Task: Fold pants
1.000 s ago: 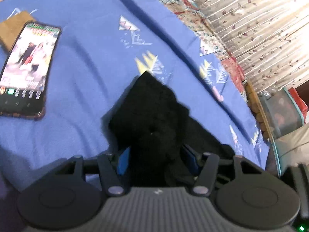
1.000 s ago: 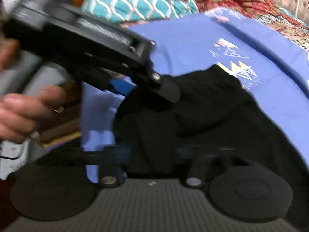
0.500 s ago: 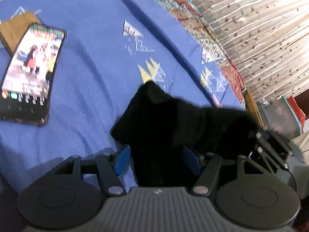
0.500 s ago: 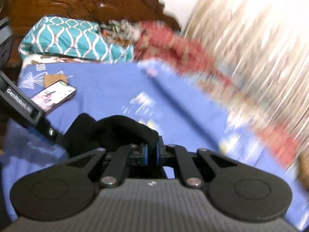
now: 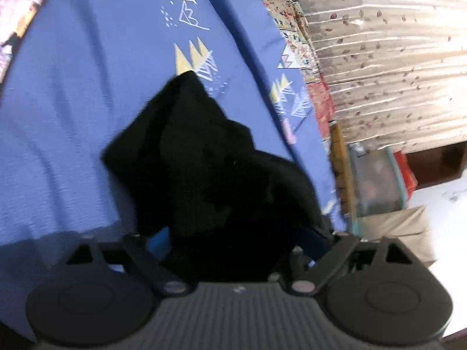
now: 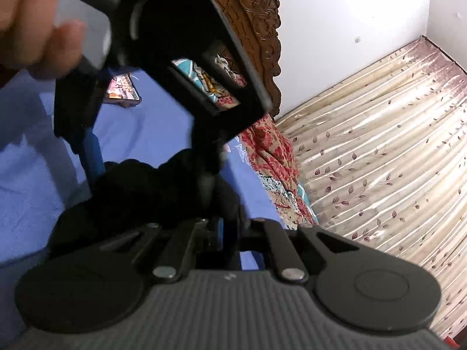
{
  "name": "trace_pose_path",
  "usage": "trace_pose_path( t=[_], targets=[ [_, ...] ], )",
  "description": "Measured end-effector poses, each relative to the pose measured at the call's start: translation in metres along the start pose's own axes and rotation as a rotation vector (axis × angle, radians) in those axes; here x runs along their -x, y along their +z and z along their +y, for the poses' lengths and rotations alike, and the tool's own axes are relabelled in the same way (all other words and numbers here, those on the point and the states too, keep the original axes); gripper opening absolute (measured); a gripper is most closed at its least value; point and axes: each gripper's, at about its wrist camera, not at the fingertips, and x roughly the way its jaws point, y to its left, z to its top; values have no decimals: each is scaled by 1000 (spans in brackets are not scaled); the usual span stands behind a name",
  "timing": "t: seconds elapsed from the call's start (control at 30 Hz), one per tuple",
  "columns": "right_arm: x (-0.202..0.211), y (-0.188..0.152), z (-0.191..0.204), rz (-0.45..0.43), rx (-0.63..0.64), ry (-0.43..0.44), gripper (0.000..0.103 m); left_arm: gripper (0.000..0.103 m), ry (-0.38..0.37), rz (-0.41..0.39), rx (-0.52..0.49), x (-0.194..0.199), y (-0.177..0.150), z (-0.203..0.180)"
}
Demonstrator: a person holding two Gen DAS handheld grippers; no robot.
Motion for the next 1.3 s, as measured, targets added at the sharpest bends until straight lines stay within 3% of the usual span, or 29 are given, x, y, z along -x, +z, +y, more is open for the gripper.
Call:
trace_pose_path(
  t=[0.17, 0.37, 0.5, 0.57, 0.73, 0.9, 0.93, 1.0, 1.03, 1.07, 1.17, 1.23, 1.3],
  targets=[
    [-2, -3, -19, 65, -75, -37, 10, 93, -23, -48, -15, 11, 6, -6],
    [-15, -4, -30, 110, -135, -49, 10, 93, 45, -142, 65, 44, 4, 24],
    [-24, -8, -25, 118, -144, -59, 10, 91, -9, -147, 40, 64, -5, 19],
    [-26, -5, -21, 116, -149, -68, 10, 92, -67, -103, 12, 57, -9, 4],
    [-20, 2, -12, 111, -151, -83, 10, 94, -115, 2, 27, 1, -6, -19],
    [0, -2, -13, 104, -156, -53, 10, 93, -150, 10, 92, -43, 16, -19],
    [6, -3, -15, 97, -159, -40, 10, 88, -145, -12, 82, -44, 22, -20],
    [17, -3, -15, 76, -153, -16, 10, 59, -153, -45, 52, -45, 34, -24],
    [21, -2, -14, 61, -148, -5, 10, 31, -169, -52, 27, -43, 41, -27],
    [23, 1, -12, 43, -142, 5, 10, 13, -179, -59, -8, -39, 46, -31],
    [21, 5, -9, 34, -159, 42, 10, 11, -128, -135, -180, -22, 43, -47],
    [11, 4, -5, 65, -193, 106, 10, 11, -44, -179, -276, -11, 31, -45],
    [0, -1, 6, 102, -203, 186, 11, 11, 65, -191, -289, -8, 18, -23]
  ],
)
